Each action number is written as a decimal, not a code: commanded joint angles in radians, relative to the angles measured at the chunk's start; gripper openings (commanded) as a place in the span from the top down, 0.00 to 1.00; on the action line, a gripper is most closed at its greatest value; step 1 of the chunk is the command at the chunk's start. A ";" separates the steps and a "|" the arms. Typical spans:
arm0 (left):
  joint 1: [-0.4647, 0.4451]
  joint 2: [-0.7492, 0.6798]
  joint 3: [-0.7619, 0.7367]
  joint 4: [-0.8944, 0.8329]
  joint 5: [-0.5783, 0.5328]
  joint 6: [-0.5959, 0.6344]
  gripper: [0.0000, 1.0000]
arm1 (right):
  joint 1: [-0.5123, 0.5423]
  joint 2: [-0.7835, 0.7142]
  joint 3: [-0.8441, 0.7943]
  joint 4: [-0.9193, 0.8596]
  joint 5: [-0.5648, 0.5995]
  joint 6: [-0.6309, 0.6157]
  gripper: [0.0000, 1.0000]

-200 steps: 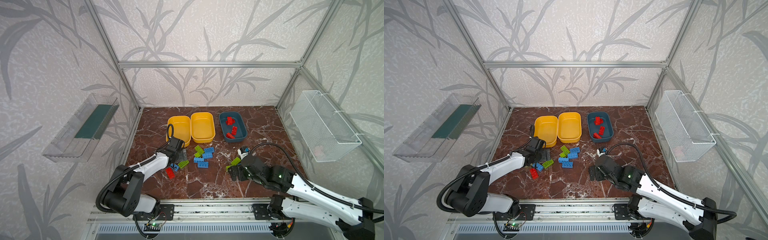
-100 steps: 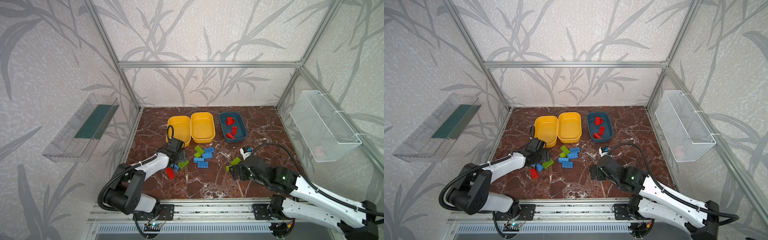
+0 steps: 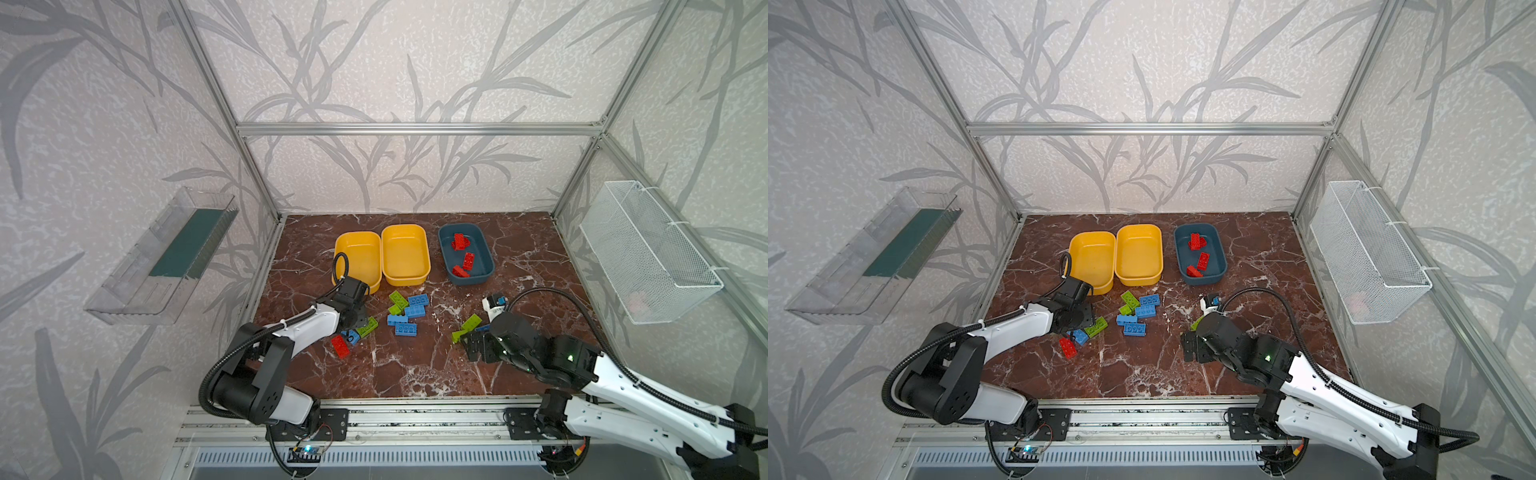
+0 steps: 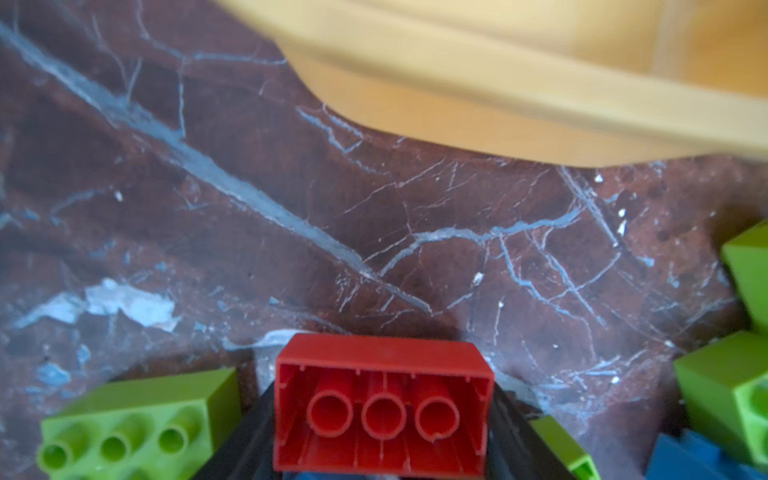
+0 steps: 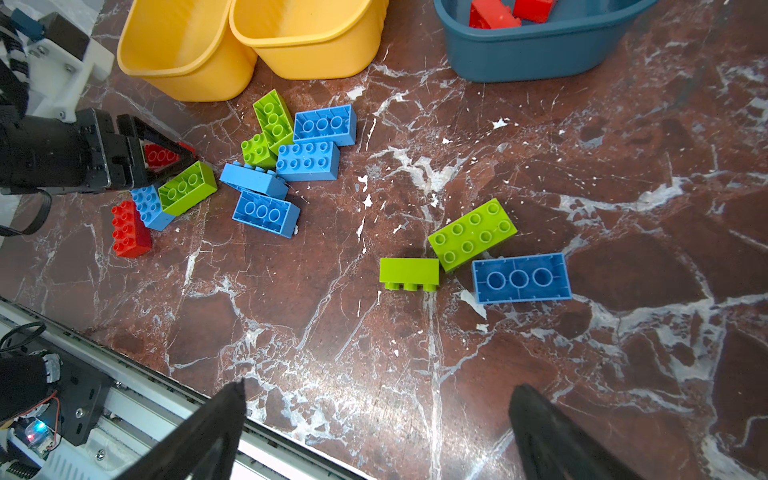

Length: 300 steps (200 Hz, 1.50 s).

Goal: Sort the legos into containers by color
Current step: 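Carry the red brick in the left gripper over the teal tub, then open the left gripper to drop the red brick into the teal tub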

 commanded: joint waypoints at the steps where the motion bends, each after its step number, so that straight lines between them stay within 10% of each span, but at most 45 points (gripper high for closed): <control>1: 0.003 0.024 0.028 -0.054 -0.006 -0.004 0.53 | 0.006 -0.018 -0.008 -0.020 0.025 0.004 0.01; 126: -0.200 0.032 0.413 -0.302 -0.082 0.008 0.64 | 0.006 -0.164 -0.038 -0.136 0.070 0.053 0.01; 257: -0.414 0.900 1.671 -0.585 0.033 0.106 0.65 | 0.004 -0.374 -0.009 -0.337 0.196 0.083 0.01; 300: -0.418 1.059 1.826 -0.523 0.153 0.106 0.64 | 0.005 -0.397 -0.010 -0.348 0.233 0.077 0.01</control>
